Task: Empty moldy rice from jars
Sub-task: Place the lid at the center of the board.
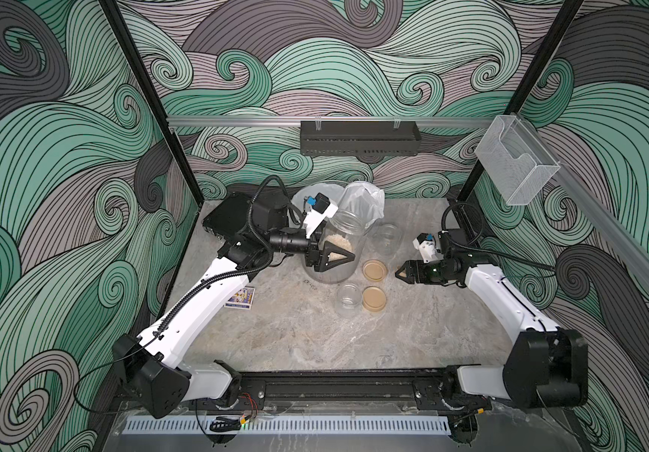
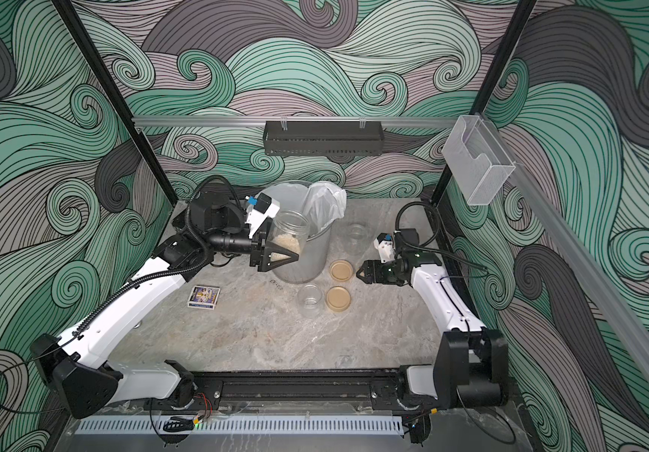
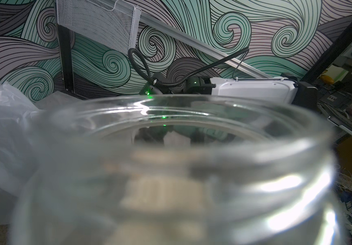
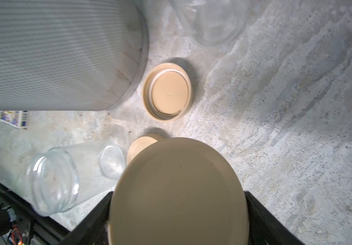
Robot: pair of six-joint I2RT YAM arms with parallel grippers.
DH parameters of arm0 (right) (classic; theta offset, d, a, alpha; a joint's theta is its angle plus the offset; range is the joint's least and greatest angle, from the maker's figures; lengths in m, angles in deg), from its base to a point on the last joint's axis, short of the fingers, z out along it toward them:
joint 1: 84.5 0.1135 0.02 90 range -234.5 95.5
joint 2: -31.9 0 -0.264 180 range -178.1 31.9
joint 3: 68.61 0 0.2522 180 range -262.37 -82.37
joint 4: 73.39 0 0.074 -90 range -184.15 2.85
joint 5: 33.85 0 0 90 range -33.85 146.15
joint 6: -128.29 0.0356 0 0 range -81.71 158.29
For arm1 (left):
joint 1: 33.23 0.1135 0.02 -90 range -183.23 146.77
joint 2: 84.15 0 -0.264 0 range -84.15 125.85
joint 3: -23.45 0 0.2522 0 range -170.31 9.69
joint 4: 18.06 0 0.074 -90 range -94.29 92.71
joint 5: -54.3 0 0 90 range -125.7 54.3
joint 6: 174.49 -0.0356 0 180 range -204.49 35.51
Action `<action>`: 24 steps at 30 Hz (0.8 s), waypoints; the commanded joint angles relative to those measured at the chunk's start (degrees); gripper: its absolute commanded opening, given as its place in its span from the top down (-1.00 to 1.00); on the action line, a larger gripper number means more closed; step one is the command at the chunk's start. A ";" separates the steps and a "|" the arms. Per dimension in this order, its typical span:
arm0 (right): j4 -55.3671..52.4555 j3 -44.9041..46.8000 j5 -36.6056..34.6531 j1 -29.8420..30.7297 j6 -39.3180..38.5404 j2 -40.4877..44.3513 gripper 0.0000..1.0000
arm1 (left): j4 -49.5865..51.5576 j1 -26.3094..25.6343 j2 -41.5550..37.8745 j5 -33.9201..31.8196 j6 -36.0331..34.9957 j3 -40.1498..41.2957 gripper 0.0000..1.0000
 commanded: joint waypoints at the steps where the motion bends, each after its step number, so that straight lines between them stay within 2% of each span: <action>1: 0.44 -1.11 -5.25 1.42 0.50 -2.94 -0.41 | -3.85 0.35 -1.55 0.65 -0.46 -2.64 0.31; 13: 4.41 -3.26 -15.53 6.03 0.76 -10.90 -0.42 | -3.42 0.62 -1.35 0.02 -0.94 -2.33 0.31; 24: 6.80 -2.91 -17.42 7.58 0.17 -15.04 -0.47 | -4.76 0.73 -1.30 0.16 0.61 -2.25 0.31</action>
